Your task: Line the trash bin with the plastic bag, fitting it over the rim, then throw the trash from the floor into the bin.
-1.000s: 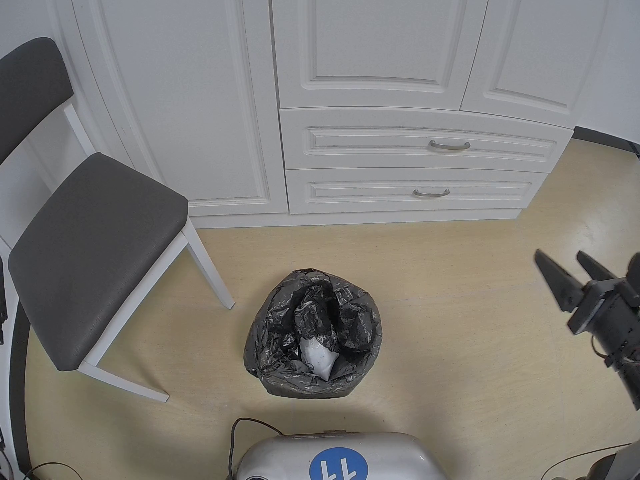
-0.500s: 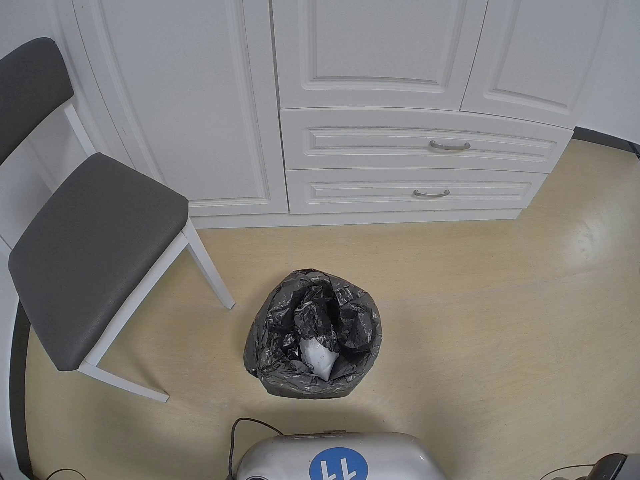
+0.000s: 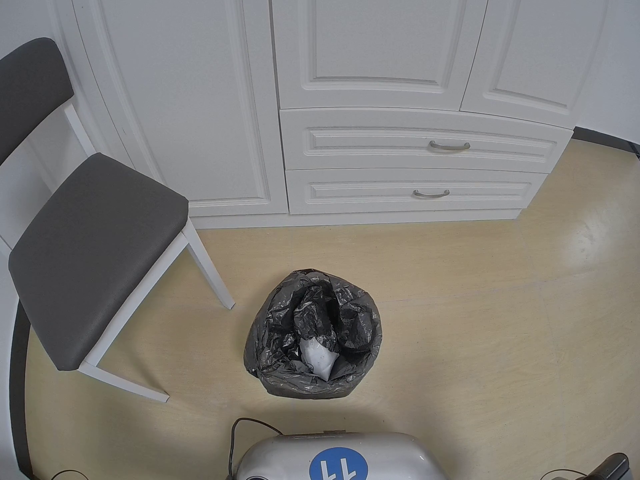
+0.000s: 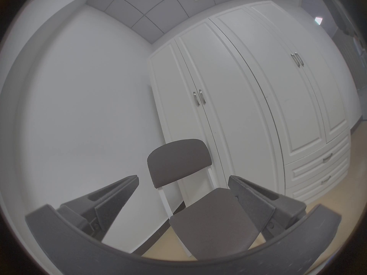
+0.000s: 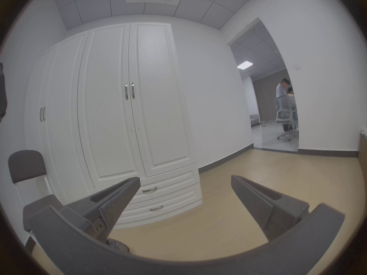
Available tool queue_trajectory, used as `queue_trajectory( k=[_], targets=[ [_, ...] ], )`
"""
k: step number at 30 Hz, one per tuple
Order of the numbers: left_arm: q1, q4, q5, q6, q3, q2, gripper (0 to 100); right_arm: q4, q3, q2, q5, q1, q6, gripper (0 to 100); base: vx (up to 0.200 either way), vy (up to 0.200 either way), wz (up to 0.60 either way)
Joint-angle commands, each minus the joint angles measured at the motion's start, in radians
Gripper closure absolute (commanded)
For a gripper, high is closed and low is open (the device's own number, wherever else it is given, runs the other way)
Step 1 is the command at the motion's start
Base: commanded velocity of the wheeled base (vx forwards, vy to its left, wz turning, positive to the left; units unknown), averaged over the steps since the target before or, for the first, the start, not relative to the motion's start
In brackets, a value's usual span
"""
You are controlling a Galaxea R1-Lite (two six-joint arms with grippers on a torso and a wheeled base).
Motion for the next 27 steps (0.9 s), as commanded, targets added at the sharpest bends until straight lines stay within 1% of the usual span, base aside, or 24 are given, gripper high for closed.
queue_trajectory(
  k=[1,2,4,6,7,8,9,10,12,13,14,15,16,18,20,23,26,27],
  targets=[
    [0.029,0.052,-0.002,-0.044,-0.008,-0.083,0,0.073,0.004,-0.137,0.071,-0.087,-0.013,0,0.0,0.0,0.0],
    [0.029,0.052,-0.002,-0.044,-0.008,-0.083,0,0.073,0.004,-0.137,0.071,-0.087,-0.013,0,0.0,0.0,0.0],
    [0.032,0.06,-0.003,-0.087,-0.007,-0.089,0,0.104,0.011,-0.135,0.1,-0.087,-0.013,0,0.0,0.0,0.0],
    [0.025,0.07,-0.012,-0.117,-0.005,-0.089,0,0.147,0.048,-0.135,0.197,-0.087,-0.017,0,0.0,0.0,0.0],
    [0.016,0.072,-0.022,-0.131,0.003,-0.091,0,0.158,0.076,-0.135,0.263,-0.087,-0.025,0,0.0,0.0,0.0],
    [0.013,0.072,-0.023,-0.133,0.004,-0.091,0,0.159,0.079,-0.135,0.272,-0.087,-0.025,0,0.0,0.0,0.0],
    [-0.019,0.075,-0.04,-0.148,0.024,-0.094,0,0.161,0.114,-0.135,0.354,-0.087,-0.051,0,0.0,0.0,0.0],
    [-0.06,0.09,-0.065,-0.166,0.044,-0.106,0,0.159,0.145,-0.135,0.421,-0.084,-0.088,0,0.0,0.0,0.0],
    [-0.07,0.123,-0.111,-0.208,0.073,-0.126,0,0.161,0.183,-0.137,0.476,-0.084,-0.116,0,0.0,0.0,0.0],
    [-0.07,0.123,-0.115,-0.215,0.076,-0.127,0,0.162,0.189,-0.137,0.481,-0.084,-0.117,0,0.0,0.0,0.0],
    [-0.07,0.124,-0.128,-0.261,0.093,-0.127,0,0.198,0.189,-0.137,0.487,-0.084,-0.12,0,0.0,0.0,0.0],
    [-0.07,0.124,-0.128,-0.261,0.093,-0.127,0,0.198,0.189,-0.137,0.487,-0.084,-0.12,0,0.0,0.0,0.0],
    [-0.07,0.127,-0.135,-0.286,0.112,-0.127,0,0.277,0.189,-0.137,0.487,-0.084,-0.123,0,0.0,0.0,0.0],
    [-0.071,0.13,-0.144,-0.288,0.141,-0.132,0,0.366,0.188,-0.135,0.478,-0.085,-0.126,0,0.0,0.0,0.0],
    [-0.074,0.126,-0.174,-0.283,0.182,-0.137,0,0.374,0.182,-0.135,0.484,-0.085,-0.122,0,0.0,0.0,0.0],
    [-0.088,0.199,-0.189,-0.301,0.182,-0.17,0,0.359,0.188,-0.135,0.478,-0.085,-0.131,0,0.0,0.0,0.0],
    [-0.102,0.377,-0.183,-0.301,0.182,-0.192,0,0.419,0.183,-0.135,0.447,-0.085,-0.14,0,0.0,0.0,0.0],
    [-0.102,0.389,-0.183,-0.301,0.182,-0.192,0,0.419,0.183,-0.135,0.446,-0.085,-0.139,0,0.0,0.0,0.0]
  ],
)
